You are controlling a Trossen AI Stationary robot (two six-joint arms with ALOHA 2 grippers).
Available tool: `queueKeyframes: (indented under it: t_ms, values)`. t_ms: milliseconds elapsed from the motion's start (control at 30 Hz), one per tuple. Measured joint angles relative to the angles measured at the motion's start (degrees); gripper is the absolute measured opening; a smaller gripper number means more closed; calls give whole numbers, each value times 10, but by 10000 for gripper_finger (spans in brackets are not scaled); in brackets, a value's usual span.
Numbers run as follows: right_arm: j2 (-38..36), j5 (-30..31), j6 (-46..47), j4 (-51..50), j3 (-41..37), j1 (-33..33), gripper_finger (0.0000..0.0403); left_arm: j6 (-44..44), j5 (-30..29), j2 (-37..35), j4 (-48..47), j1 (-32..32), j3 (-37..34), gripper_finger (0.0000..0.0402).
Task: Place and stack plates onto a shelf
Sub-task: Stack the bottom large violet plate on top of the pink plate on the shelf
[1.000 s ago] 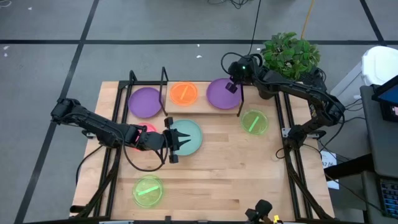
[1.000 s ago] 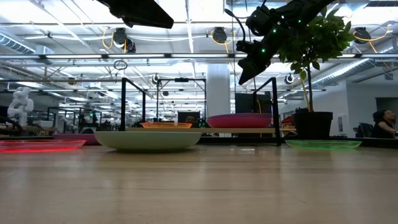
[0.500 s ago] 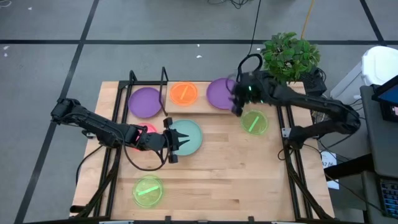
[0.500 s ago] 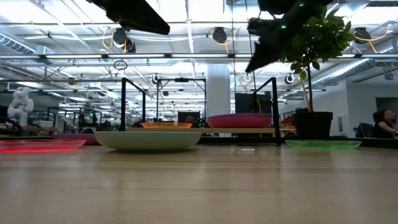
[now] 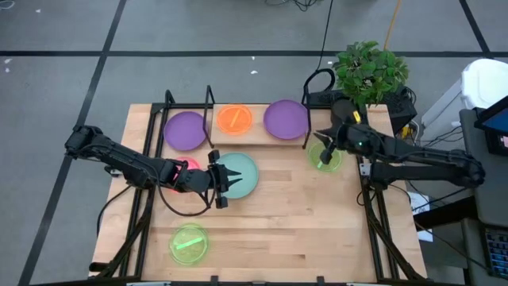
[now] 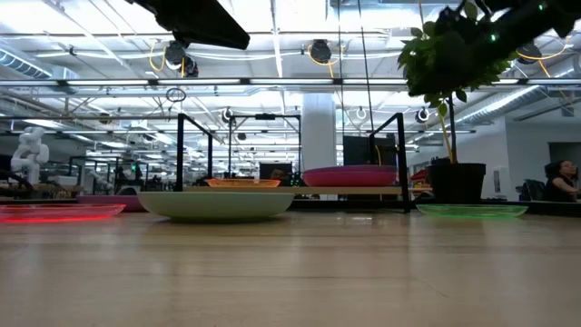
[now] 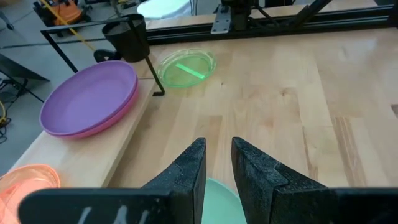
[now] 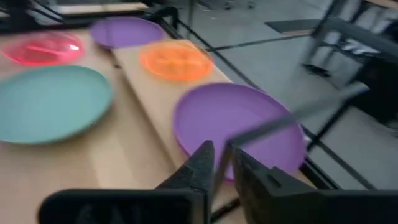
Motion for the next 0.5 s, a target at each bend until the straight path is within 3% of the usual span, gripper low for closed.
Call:
queueKeyframes:
  t_ms: [133, 233, 333, 500]
  values:
    - [-3, 72, -19, 0, -31, -17, 6, 11, 0, 0, 14, 2, 0, 83]
    - [6, 103, -14, 3, -54, -40, 6, 14, 0, 0, 31, 2, 0, 83]
    - [20, 93, 2, 47, -81, -68, 4, 28, 0, 0, 43, 2, 0, 83]
    - [43, 9, 31, 172, -142, -117, 1, 41, 0, 0, 53, 2, 0, 83]
